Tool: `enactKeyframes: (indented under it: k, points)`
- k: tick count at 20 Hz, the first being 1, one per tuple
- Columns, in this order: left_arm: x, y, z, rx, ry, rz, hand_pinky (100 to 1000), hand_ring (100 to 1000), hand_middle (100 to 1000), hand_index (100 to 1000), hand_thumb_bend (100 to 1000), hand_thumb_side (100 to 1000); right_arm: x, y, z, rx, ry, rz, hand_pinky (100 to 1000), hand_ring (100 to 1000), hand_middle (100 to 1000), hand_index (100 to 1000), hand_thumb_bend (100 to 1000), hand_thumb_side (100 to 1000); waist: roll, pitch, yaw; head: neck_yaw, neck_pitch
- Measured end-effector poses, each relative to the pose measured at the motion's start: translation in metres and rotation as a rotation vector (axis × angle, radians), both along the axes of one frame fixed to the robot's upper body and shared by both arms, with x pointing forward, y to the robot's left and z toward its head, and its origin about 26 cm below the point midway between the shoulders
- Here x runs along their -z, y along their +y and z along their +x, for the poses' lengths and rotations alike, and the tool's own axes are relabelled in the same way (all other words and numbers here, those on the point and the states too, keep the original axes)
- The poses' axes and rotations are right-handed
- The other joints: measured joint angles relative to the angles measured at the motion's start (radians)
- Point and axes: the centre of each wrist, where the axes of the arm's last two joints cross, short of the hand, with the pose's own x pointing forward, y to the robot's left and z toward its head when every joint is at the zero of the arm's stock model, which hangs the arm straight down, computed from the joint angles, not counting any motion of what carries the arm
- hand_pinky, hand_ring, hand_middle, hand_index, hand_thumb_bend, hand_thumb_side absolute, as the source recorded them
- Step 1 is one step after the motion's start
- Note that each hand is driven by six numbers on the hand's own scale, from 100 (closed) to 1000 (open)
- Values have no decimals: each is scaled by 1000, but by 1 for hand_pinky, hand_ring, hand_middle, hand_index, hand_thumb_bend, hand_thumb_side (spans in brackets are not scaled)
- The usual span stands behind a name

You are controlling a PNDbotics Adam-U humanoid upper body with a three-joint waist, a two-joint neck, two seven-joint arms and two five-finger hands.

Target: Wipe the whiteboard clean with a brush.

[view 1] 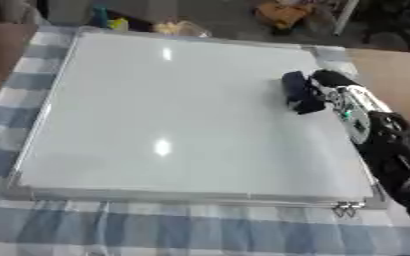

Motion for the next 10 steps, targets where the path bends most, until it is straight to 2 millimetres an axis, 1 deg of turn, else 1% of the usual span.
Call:
enactKeyframes:
  k: [10]
  points:
    - [0, 0, 0, 0, 0, 0, 547, 503, 565, 687, 665, 952, -5, 10, 1, -54, 4, -23, 619, 585, 528, 331, 143, 515, -1, 0, 3, 1, 0]
